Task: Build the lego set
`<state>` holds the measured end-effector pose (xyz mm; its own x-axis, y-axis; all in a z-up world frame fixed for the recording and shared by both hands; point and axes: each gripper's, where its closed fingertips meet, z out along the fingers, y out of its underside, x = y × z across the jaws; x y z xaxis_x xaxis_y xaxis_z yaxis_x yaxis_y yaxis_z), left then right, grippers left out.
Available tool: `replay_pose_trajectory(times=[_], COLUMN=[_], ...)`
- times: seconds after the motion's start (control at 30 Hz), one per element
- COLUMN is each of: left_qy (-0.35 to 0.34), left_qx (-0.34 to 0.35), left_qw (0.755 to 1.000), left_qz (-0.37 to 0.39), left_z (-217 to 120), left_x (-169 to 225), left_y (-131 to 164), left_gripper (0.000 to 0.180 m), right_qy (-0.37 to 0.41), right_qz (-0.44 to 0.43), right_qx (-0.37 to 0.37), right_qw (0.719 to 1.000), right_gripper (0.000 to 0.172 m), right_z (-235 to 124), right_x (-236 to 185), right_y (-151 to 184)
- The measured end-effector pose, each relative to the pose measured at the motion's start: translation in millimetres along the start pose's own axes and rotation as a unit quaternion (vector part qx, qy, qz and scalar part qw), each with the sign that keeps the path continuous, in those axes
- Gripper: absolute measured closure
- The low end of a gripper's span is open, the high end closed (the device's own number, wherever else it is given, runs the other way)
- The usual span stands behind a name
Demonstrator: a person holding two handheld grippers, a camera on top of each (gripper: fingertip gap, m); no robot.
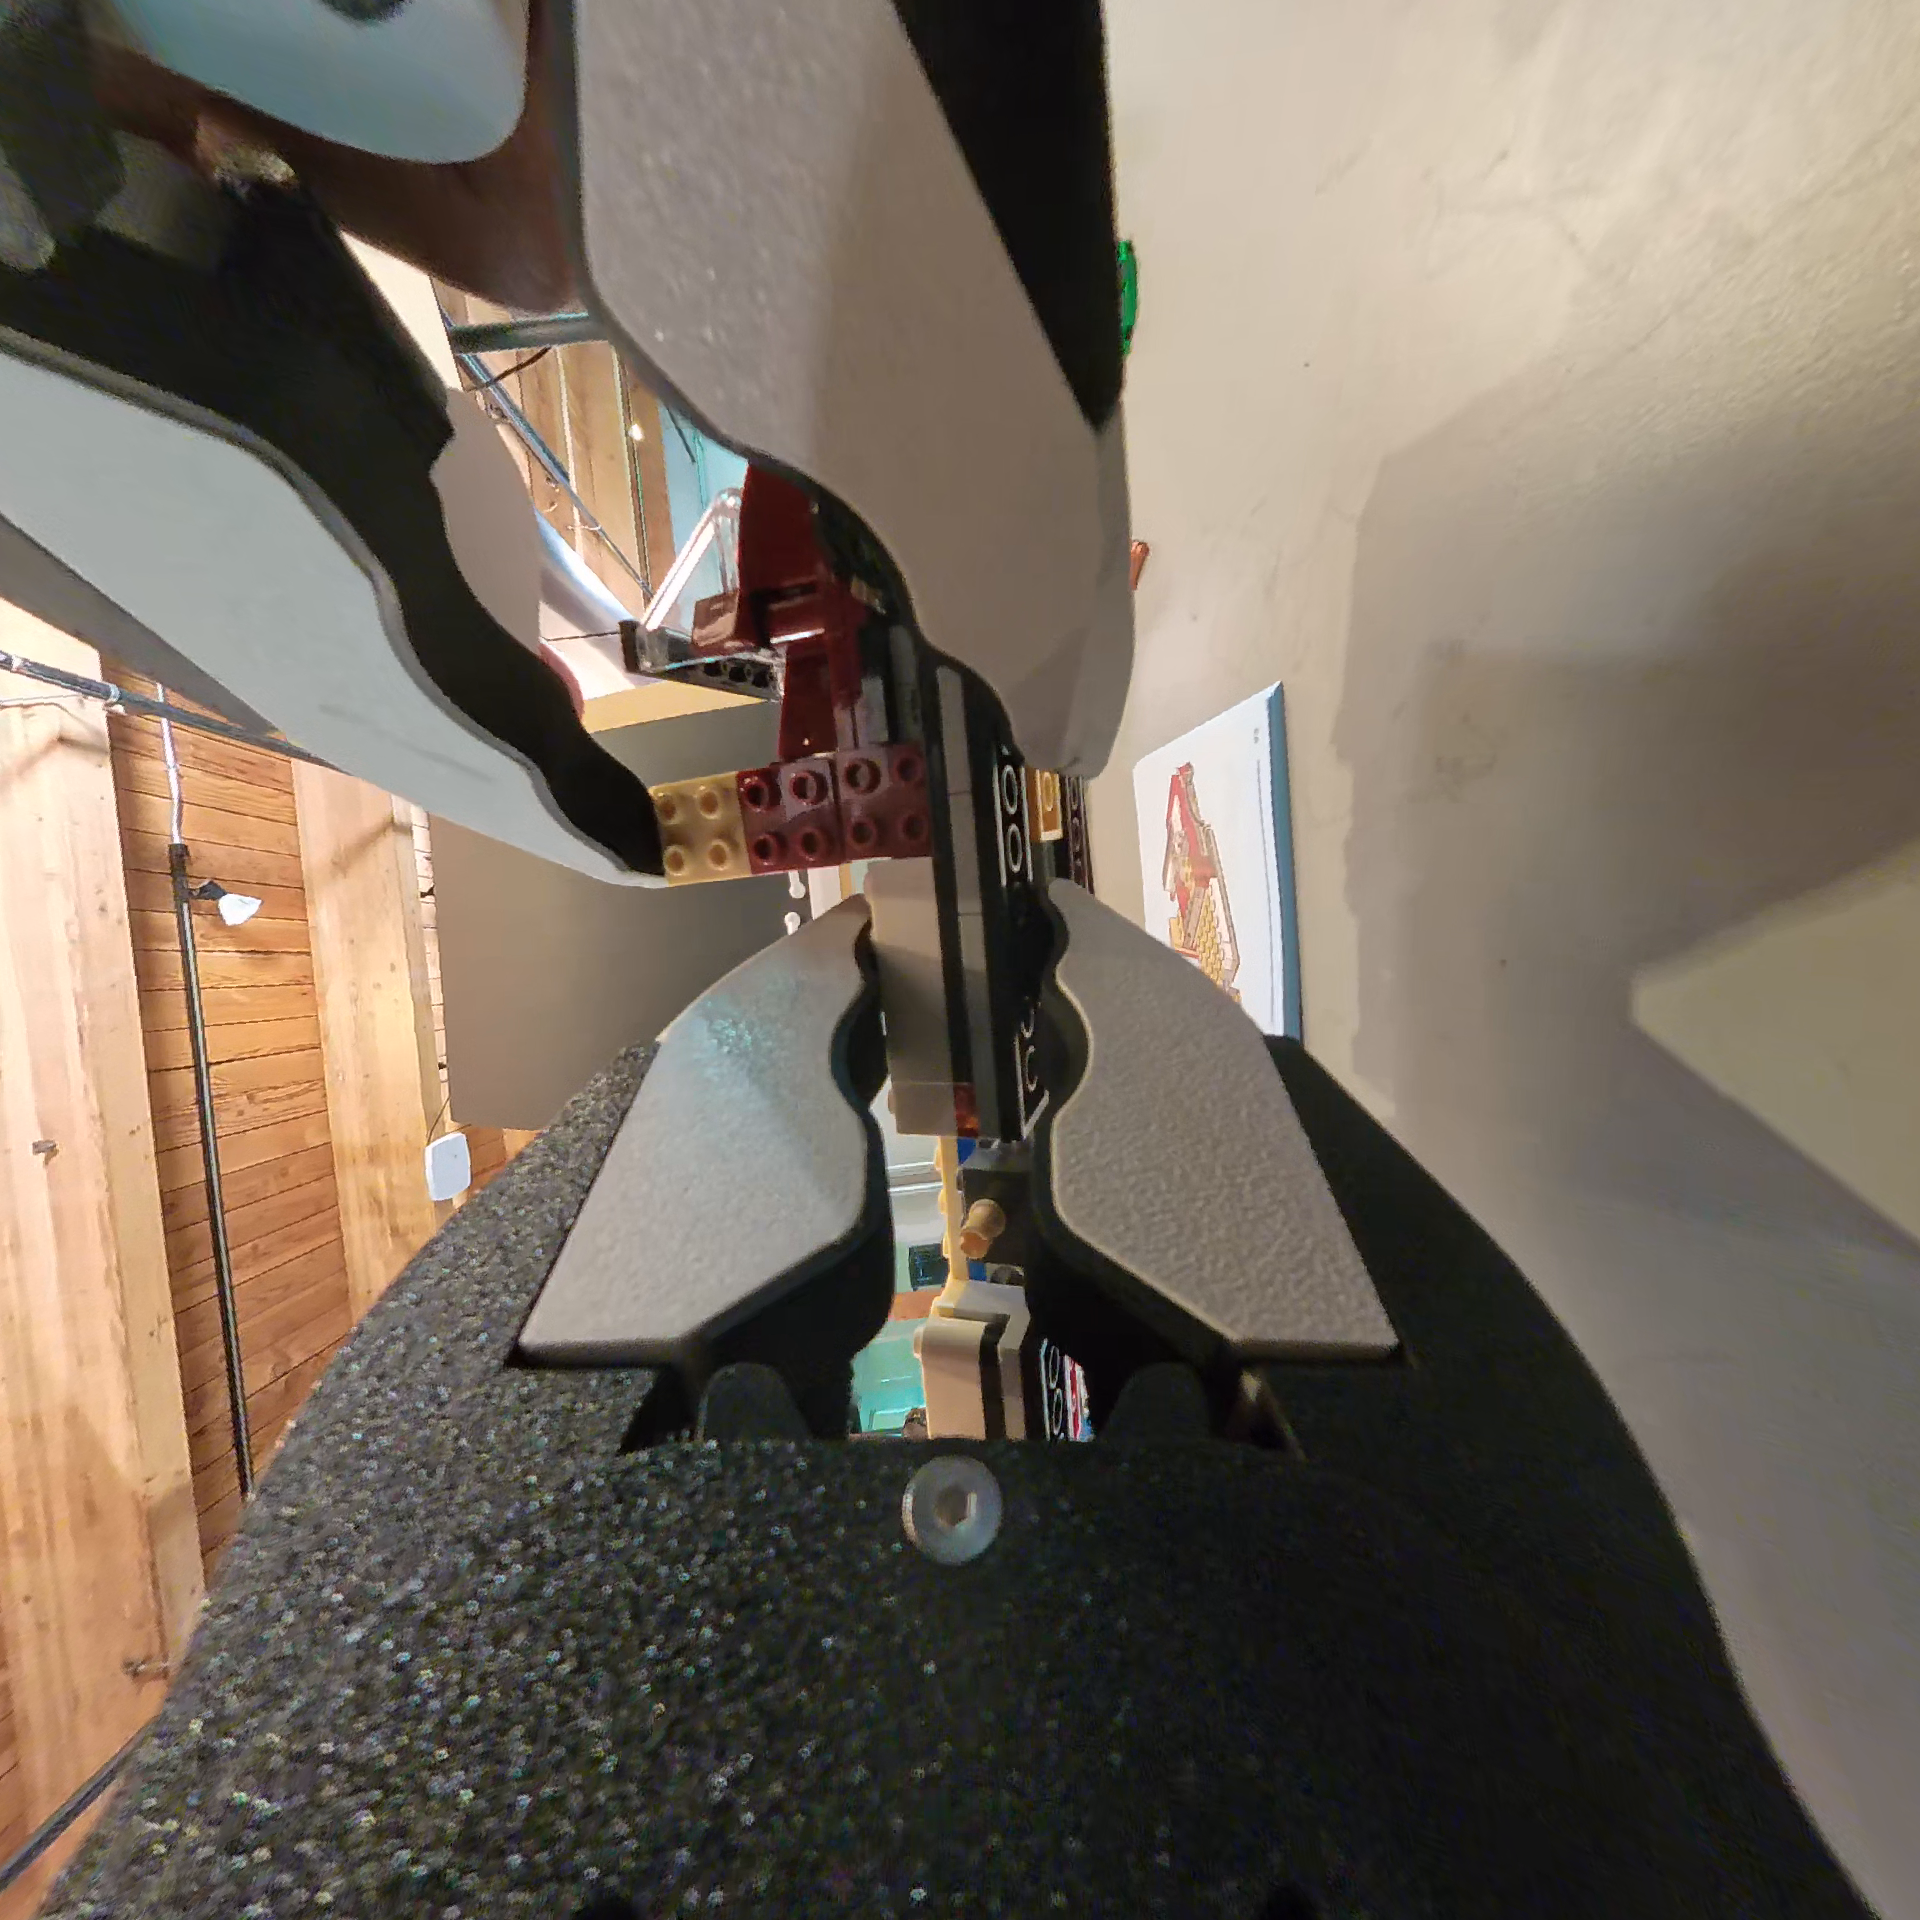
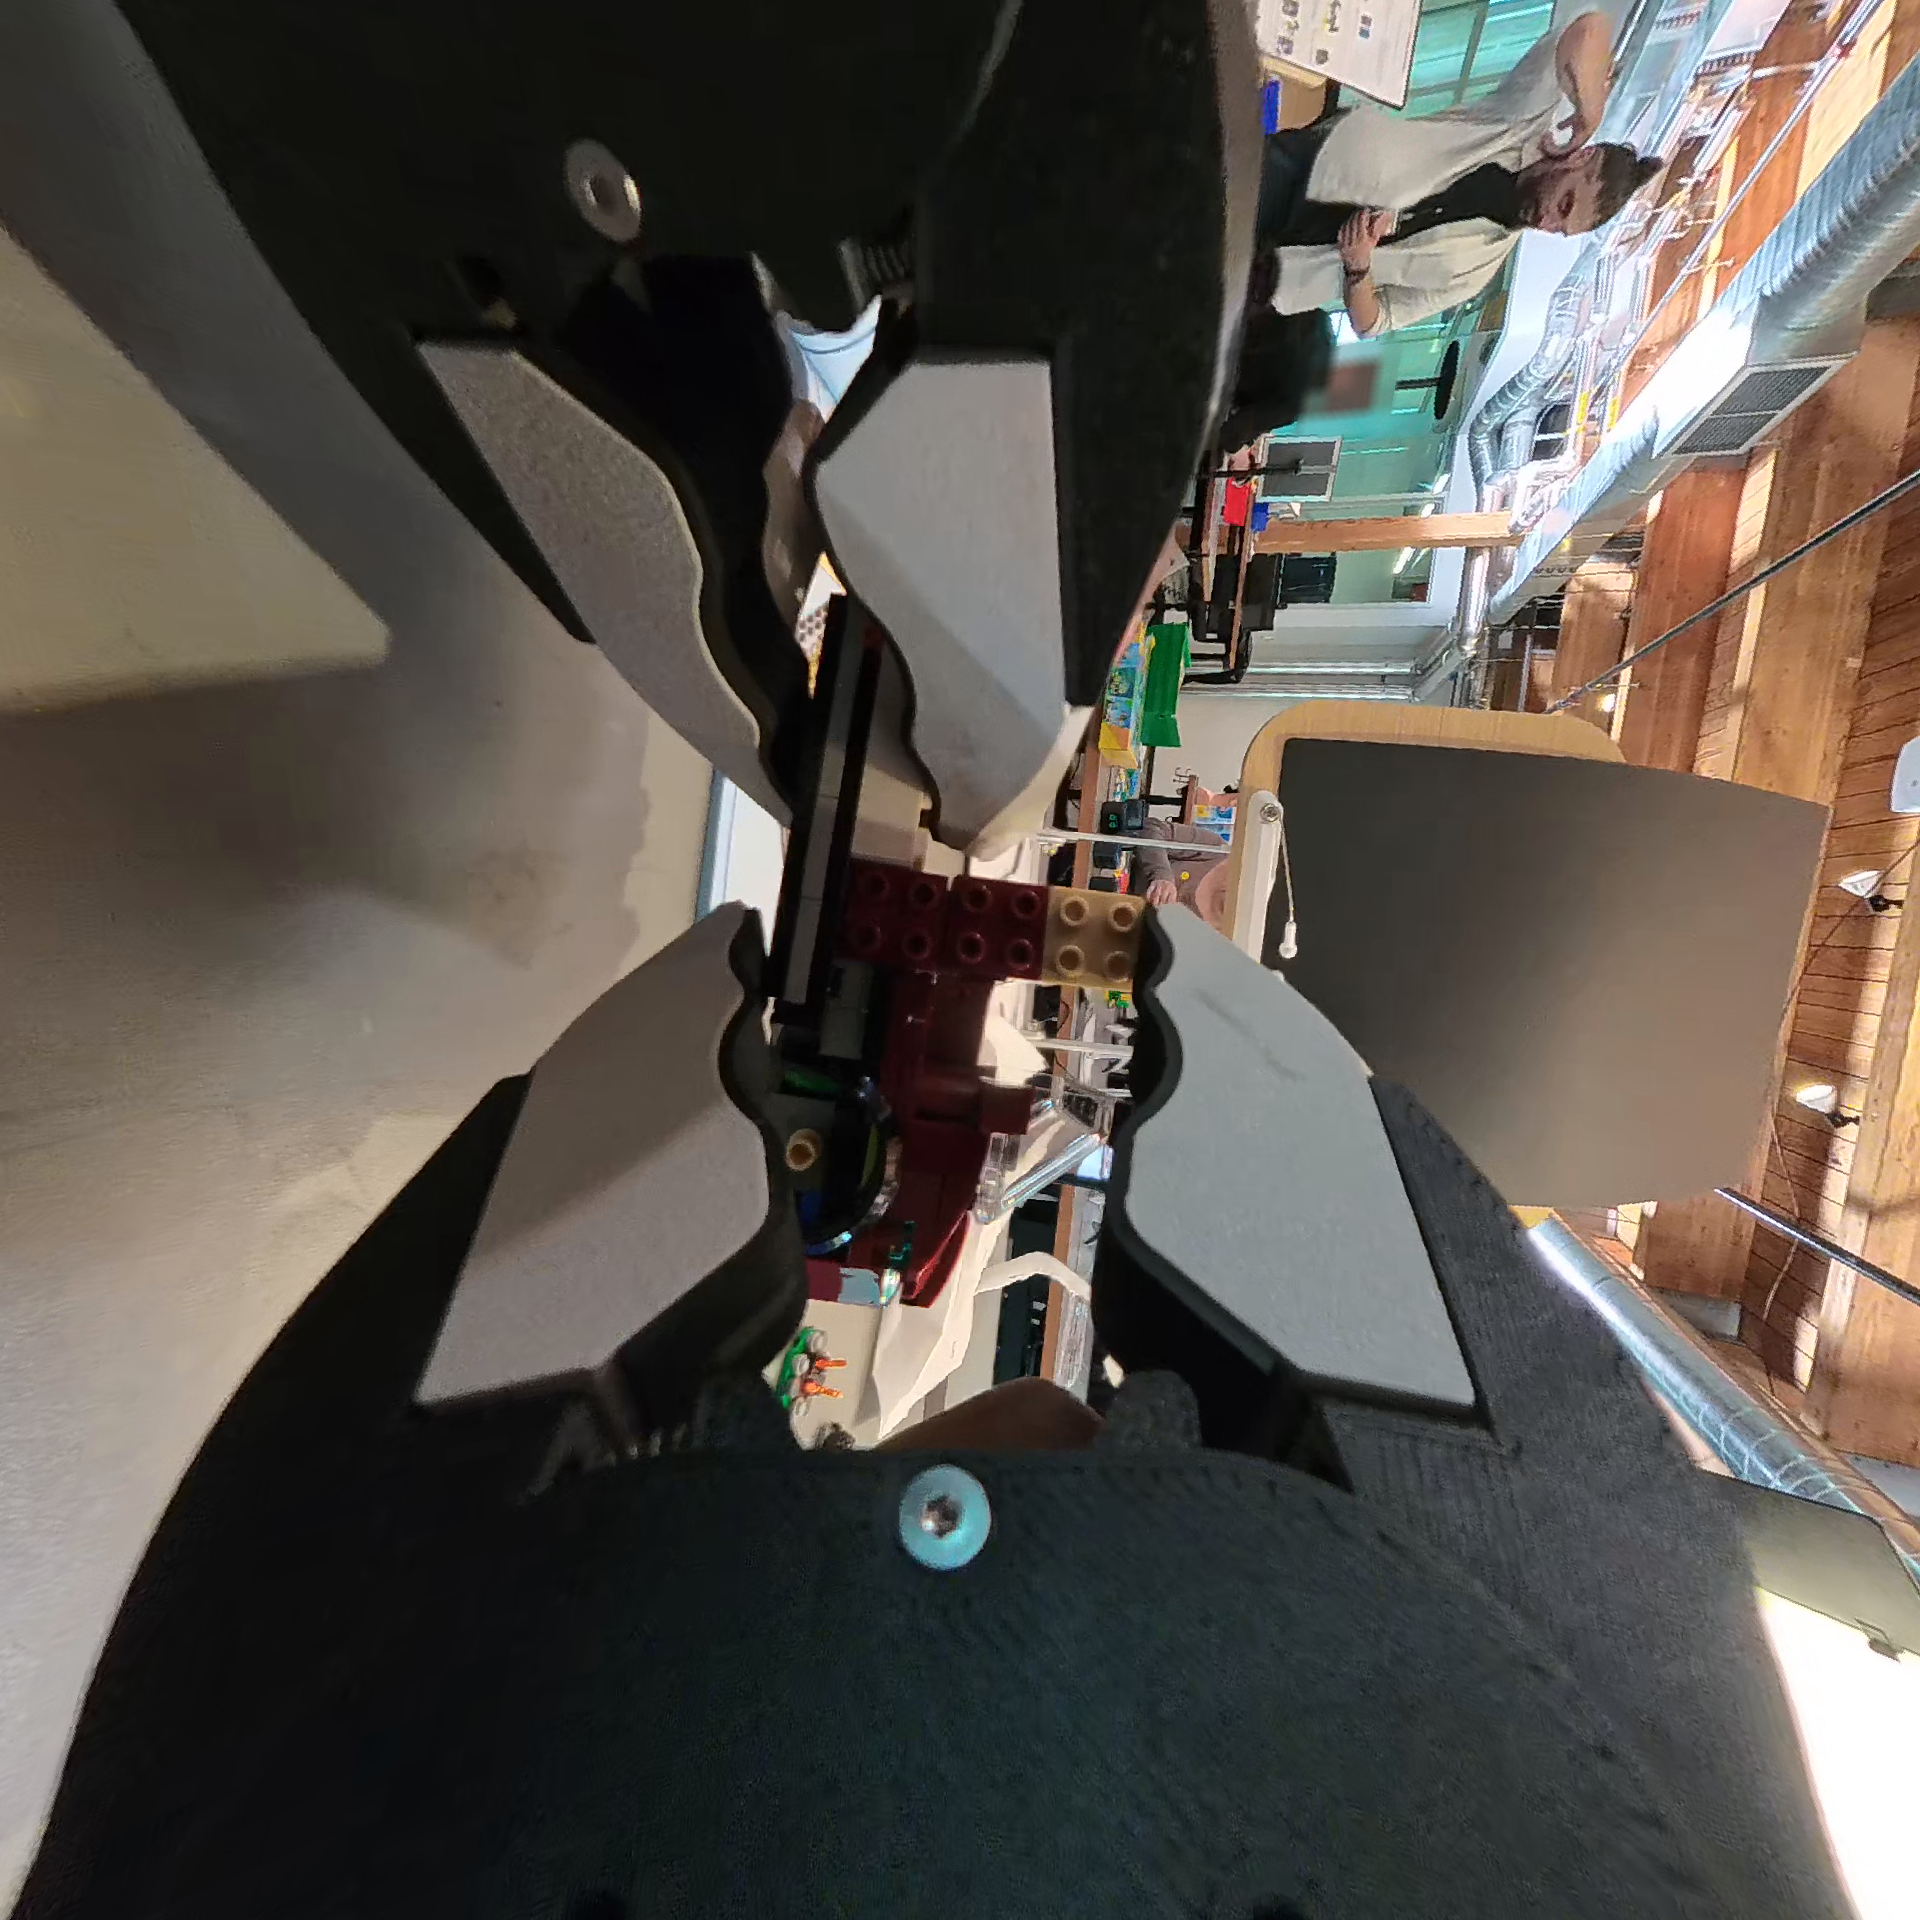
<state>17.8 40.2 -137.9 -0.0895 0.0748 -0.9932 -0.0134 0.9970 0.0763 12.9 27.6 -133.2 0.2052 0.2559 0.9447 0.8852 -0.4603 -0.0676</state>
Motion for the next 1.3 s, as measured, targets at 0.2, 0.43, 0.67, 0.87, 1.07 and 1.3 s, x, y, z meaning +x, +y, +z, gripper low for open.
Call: replay_pose_trajectory(times=[0.2,0.43,0.67,0.87,1.07,1.3], left_qy=[-0.007,0.005,-0.027,-0.057,-0.094,-0.147], left_qx=[0.008,0.015,0.055,0.114,0.199,0.303], left_qw=[1.000,0.999,0.996,0.991,0.974,0.938], left_qz=[-0.017,-0.050,-0.070,-0.049,-0.053,-0.080], left_z=[2,8,8,2,-13,-47], left_x=[-2,8,1,-4,-13,-38], left_y=[0,5,0,-22,-51,-72], left_gripper=[0.156,0.156,0.156,0.156,0.156,0.156], right_qy=[0.012,0.052,0.019,-0.036,-0.009,0.044], right_qz=[0.028,0.066,0.130,0.255,0.251,0.164], right_qx=[0.010,0.020,-0.001,0.005,0.060,0.195], right_qw=[0.999,0.996,0.991,0.966,0.966,0.966], right_gripper=[0.102,0.086,0.095,0.103,0.100,0.105], right_z=[-4,-23,-49,-78,-70,-74], right_x=[2,11,-9,-24,-24,-9], right_y=[-4,5,36,59,54,19])
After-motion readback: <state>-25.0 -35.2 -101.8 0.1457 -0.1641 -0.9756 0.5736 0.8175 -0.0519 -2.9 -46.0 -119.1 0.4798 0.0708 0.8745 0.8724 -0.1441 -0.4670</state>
